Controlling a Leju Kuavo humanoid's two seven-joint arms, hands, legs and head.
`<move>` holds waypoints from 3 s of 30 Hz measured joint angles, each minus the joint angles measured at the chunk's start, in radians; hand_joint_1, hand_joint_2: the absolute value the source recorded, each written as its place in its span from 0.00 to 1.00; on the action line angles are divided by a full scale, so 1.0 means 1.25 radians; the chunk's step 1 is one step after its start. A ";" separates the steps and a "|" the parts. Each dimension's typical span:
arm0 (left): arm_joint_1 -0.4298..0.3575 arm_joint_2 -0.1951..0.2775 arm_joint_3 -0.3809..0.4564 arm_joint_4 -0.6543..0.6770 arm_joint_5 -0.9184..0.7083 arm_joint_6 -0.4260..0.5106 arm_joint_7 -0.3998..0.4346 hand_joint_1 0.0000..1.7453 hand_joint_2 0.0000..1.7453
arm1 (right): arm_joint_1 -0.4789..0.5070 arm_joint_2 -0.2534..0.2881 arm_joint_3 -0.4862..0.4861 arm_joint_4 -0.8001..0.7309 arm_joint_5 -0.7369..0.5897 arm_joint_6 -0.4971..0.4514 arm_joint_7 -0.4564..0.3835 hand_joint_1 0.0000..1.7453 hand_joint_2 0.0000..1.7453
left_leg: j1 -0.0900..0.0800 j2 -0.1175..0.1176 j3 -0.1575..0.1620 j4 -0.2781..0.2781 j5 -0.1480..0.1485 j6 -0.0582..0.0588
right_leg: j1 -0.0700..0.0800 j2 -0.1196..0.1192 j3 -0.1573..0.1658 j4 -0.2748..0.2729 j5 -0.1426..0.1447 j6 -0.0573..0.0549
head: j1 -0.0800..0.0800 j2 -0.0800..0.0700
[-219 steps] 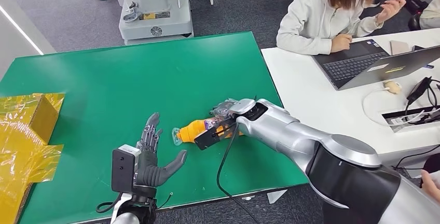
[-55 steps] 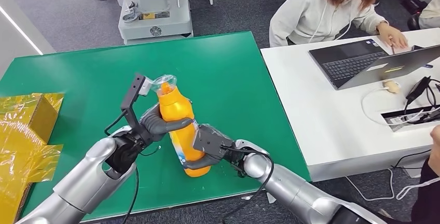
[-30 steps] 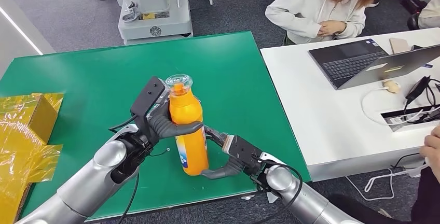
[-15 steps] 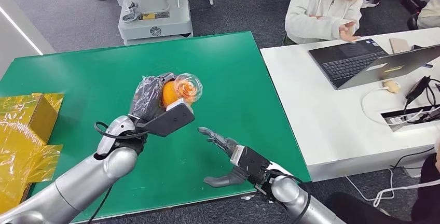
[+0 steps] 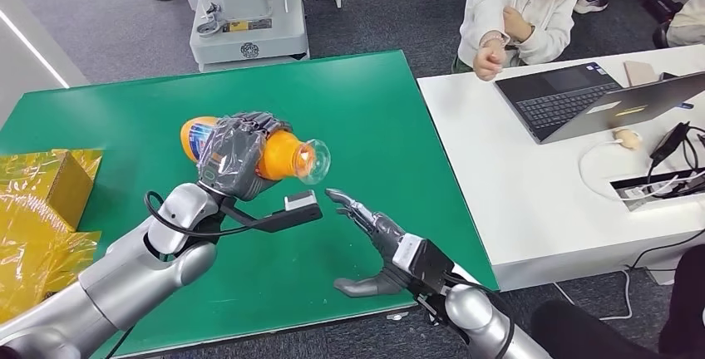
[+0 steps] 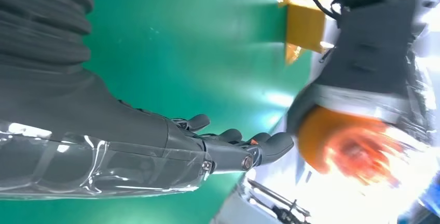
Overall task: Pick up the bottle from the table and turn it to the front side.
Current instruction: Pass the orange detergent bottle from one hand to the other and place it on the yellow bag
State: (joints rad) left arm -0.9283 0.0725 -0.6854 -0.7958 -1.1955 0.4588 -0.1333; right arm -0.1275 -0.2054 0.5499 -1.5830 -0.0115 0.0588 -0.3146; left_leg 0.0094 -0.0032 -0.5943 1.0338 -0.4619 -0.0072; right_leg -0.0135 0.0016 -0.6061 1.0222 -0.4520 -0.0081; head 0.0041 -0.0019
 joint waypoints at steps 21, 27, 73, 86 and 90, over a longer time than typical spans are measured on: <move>-0.045 0.244 -0.078 0.065 -0.295 -0.069 0.020 1.00 1.00 | 0.088 0.005 -0.101 -0.048 0.017 0.010 -0.134 0.00 1.00 | 0.000 0.002 0.000 -0.001 0.000 0.000 | 0.000 0.001 -0.001 0.001 0.000 0.000 | 0.000 0.000; -0.033 0.333 -0.084 0.048 -0.295 -0.116 0.008 1.00 1.00 | 0.090 0.005 -0.113 -0.047 0.014 0.010 -0.142 0.00 1.00 | 0.000 0.005 -0.001 -0.001 0.000 -0.001 | 0.000 0.005 -0.003 0.001 0.000 0.000 | 0.000 0.000; 0.091 0.499 0.011 0.009 -0.094 -0.424 -0.066 1.00 1.00 | 0.122 0.016 -0.145 -0.118 0.035 0.027 -0.085 0.00 1.00 | 0.001 0.003 -0.002 -0.002 0.000 -0.001 | 0.000 0.003 -0.004 0.001 0.000 -0.001 | 0.000 0.000; 0.095 0.494 0.011 0.018 -0.094 -0.424 -0.066 1.00 1.00 | 0.123 0.016 -0.142 -0.119 0.035 0.027 -0.085 0.00 1.00 | 0.001 0.003 -0.002 -0.002 0.000 -0.001 | 0.000 0.003 -0.004 0.001 0.000 -0.001 | 0.000 0.000; 0.095 0.494 0.011 0.018 -0.092 -0.425 -0.067 1.00 1.00 | 0.122 0.016 -0.142 -0.119 0.035 0.027 -0.085 0.00 1.00 | 0.001 0.004 -0.002 -0.002 0.000 -0.001 | 0.000 0.003 -0.004 0.001 0.000 -0.001 | 0.000 0.000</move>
State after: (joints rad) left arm -0.8096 0.6900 -0.6714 -0.7728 -1.3102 -0.0724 -0.2165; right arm 0.0256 -0.1850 0.3727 -1.7315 0.0320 0.0928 -0.4204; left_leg 0.0103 0.0012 -0.5970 1.0318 -0.4623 -0.0089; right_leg -0.0131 0.0058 -0.6113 1.0229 -0.4525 -0.0093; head 0.0046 -0.0019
